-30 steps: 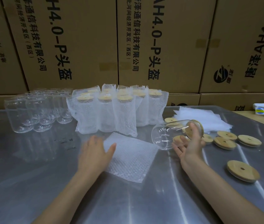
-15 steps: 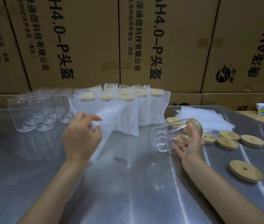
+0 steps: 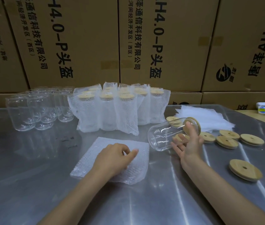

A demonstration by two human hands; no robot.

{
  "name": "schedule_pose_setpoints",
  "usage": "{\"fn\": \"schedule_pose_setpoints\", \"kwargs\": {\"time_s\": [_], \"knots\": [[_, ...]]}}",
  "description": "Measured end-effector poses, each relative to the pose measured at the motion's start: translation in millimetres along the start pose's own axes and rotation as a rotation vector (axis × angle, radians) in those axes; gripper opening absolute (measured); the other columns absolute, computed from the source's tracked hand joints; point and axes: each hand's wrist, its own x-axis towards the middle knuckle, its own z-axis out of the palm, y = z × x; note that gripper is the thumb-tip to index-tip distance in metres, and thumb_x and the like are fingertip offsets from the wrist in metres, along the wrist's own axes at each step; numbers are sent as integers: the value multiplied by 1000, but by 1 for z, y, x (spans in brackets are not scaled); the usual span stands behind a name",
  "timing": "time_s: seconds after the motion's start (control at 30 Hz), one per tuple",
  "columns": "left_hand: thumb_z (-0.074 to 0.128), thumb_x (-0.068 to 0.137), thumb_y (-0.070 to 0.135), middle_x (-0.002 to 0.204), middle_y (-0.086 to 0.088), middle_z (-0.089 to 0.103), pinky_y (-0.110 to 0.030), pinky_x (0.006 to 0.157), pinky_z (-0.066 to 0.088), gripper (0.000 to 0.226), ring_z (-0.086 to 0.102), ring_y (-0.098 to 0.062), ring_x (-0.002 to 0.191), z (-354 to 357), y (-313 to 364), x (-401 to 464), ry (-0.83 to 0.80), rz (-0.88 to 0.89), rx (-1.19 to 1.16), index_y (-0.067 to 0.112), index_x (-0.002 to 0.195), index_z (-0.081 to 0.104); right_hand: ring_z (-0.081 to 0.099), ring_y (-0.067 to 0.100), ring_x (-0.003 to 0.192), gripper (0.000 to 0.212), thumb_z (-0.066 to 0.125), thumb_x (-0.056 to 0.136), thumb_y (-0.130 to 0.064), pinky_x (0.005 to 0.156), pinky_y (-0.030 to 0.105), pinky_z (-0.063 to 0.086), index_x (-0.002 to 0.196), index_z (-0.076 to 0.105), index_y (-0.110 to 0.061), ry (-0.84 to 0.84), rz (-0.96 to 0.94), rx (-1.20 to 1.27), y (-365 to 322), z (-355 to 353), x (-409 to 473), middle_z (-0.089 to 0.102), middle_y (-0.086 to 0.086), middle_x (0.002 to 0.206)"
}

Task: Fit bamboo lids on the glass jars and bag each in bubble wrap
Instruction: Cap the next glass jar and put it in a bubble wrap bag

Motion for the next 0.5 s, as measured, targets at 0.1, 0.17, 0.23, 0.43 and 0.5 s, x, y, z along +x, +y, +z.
{"fn": "schedule_pose_setpoints", "kwargs": {"time_s": [0.1,0.17,0.23,0.43,0.5], "knots": [[54,67,80,72,13,58,-25,57,35,55,55,-5,70,12,2,-3,62,-10,156,25,64,54,69,22,85,69,76,77,-44,63,33,55,131,39,-25,4,4,-5,1,2,-2,60,8,108],[52,60,82,75,12,54,-25,54,29,59,51,-4,67,17,6,-5,63,-5,207,24,64,48,70,24,87,73,79,74,-42,66,35,56,131,38,-24,1,4,-11,3,4,-4,60,7,108],[53,63,77,74,10,53,-25,53,27,56,49,-7,66,20,9,-4,55,-15,219,23,64,44,69,24,88,71,81,73,-40,67,36,57,127,38,-25,-20,10,-21,5,6,-5,60,5,106],[58,81,50,66,11,52,-24,55,29,34,50,-13,70,18,6,-2,56,-61,127,23,62,47,69,24,93,65,80,72,-42,60,34,56,120,39,-28,-57,21,-33,8,9,-10,60,3,105],[54,85,45,60,8,51,-23,52,29,36,48,-12,64,16,6,-2,69,-72,90,22,59,46,70,24,93,68,80,73,-43,60,33,55,124,38,-26,-73,34,-30,8,10,-12,60,4,108]]}}
